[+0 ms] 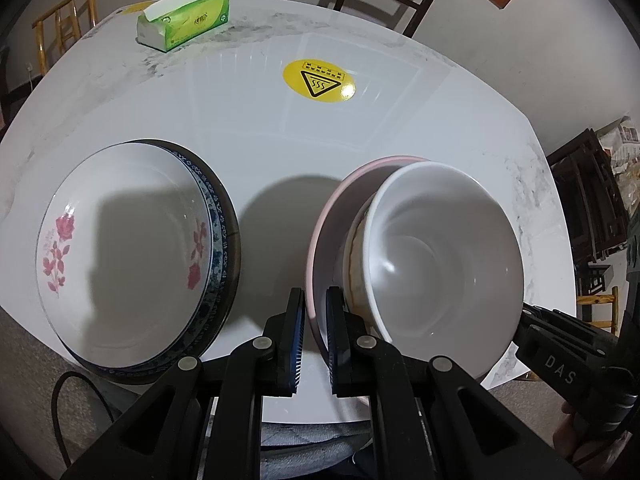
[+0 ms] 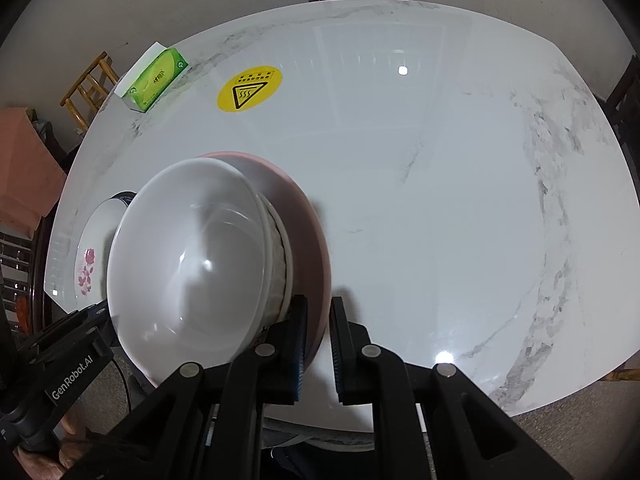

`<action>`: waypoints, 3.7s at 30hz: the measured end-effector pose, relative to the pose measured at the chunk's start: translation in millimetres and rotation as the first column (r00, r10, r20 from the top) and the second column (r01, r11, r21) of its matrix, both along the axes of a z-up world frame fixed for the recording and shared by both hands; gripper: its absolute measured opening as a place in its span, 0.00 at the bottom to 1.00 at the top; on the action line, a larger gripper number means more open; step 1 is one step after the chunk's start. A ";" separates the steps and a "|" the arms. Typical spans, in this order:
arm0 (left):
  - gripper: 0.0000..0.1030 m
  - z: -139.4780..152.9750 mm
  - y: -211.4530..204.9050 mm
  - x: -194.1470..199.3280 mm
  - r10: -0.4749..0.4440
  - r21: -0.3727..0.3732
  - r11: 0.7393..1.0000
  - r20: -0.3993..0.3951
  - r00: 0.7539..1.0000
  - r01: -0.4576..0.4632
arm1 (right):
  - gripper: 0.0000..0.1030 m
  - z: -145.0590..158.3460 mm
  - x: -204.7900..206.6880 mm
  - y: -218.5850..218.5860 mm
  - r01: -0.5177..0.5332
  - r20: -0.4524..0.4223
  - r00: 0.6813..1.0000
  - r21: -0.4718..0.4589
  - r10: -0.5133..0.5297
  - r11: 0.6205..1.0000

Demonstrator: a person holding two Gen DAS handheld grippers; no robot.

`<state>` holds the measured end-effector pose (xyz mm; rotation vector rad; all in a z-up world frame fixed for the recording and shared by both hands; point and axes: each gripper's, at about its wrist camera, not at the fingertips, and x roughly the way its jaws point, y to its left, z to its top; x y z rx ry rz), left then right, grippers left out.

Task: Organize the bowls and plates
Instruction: 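Lift the nested bowls with the left gripper and carry them over the plate stack, then lower the nested bowls onto the pink-flowered plate and open the left gripper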

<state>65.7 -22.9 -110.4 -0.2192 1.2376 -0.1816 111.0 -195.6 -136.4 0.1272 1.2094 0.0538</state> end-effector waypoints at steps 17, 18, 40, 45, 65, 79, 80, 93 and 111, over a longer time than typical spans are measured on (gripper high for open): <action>0.06 20.5 18.5 -4.9 0.029 0.006 1.000 0.018 0.999 -0.029 | 0.11 20.2 4.5 25.7 -0.050 0.021 0.999 -0.011 0.050 0.999; 0.06 21.8 21.4 -5.2 0.033 0.005 0.999 0.019 0.999 -0.033 | 0.11 21.5 5.2 28.5 -0.055 0.023 0.998 -0.011 0.055 0.998; 0.06 37.2 94.0 -9.9 0.152 0.023 0.988 0.040 0.988 -0.153 | 0.11 31.4 24.7 106.7 -0.186 0.015 0.983 -0.005 0.186 0.983; 0.06 40.1 114.4 -11.1 0.179 0.029 0.983 0.042 0.983 -0.181 | 0.11 32.3 27.3 128.2 -0.221 0.012 0.975 -0.006 0.221 0.975; 0.06 39.6 180.3 -17.2 0.271 0.050 0.961 0.050 0.961 -0.273 | 0.11 18.1 41.6 199.9 -0.305 -0.028 0.952 -0.004 0.305 0.952; 0.06 16.7 205.7 -13.6 0.301 0.032 0.953 0.009 0.954 -0.301 | 0.11 -2.0 51.4 220.9 -0.312 -0.069 0.948 -0.009 0.311 0.950; 0.06 16.0 205.9 -13.0 0.300 0.031 0.953 0.008 0.954 -0.300 | 0.11 -2.6 51.6 221.1 -0.312 -0.070 0.948 -0.009 0.311 0.950; 0.06 8.5 209.9 -10.3 0.297 0.010 0.955 0.005 0.955 -0.297 | 0.13 -3.0 49.8 226.6 -0.317 -0.056 0.948 -0.056 0.314 0.947; 0.09 10.5 210.9 -11.0 0.290 0.034 0.956 0.031 0.957 -0.291 | 0.23 4.3 42.9 228.9 -0.320 -0.031 0.947 -0.105 0.319 0.942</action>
